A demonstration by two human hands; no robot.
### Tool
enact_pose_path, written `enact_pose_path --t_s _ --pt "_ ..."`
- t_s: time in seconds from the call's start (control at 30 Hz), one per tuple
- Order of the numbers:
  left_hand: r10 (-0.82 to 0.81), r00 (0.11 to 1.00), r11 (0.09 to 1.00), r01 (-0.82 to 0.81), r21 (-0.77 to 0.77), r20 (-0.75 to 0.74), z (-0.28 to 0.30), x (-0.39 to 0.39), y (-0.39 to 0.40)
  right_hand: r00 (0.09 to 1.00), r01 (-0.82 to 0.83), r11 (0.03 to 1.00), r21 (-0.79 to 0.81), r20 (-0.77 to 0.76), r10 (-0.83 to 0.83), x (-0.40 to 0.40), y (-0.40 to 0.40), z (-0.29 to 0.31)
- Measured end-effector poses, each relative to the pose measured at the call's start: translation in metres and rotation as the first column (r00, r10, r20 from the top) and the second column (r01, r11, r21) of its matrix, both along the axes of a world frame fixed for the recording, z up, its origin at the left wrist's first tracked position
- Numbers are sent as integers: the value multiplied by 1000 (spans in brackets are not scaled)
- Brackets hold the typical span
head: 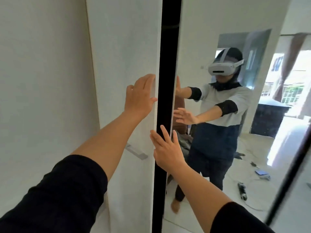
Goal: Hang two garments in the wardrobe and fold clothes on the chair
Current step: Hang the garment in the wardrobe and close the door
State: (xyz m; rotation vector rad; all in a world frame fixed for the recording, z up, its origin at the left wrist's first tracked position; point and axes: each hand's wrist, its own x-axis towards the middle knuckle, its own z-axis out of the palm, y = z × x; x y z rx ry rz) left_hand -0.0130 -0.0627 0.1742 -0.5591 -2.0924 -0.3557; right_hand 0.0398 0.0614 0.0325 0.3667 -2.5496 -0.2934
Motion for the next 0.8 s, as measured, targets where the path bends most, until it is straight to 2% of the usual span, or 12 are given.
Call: enact_pose_path --t_s 0.13,0.23,0.37,0.6,0.7,0.8 --pt "-75 997 995 72 -65 -36 -2 -46 22 994 106 994 -14 -6 -106 -23 17 1" --pt "-134 990 983 128 -130 -45 -3 -81 35 973 231 972 44 13 -231 -43 27 -3" --pt "-199 979 971 191 -145 -46 -5 -114 54 932 358 933 49 42 -360 -68 38 -10" --pt "-283 947 955 264 -134 -153 -18 -151 67 911 409 912 16 49 -409 -85 42 -17" --pt "-311 925 948 286 -136 -219 -22 -149 69 926 376 926 17 -11 -376 -77 38 -12" --pt "-414 859 906 356 -230 -301 -18 -128 100 899 435 897 79 -94 -428 -55 57 -8"
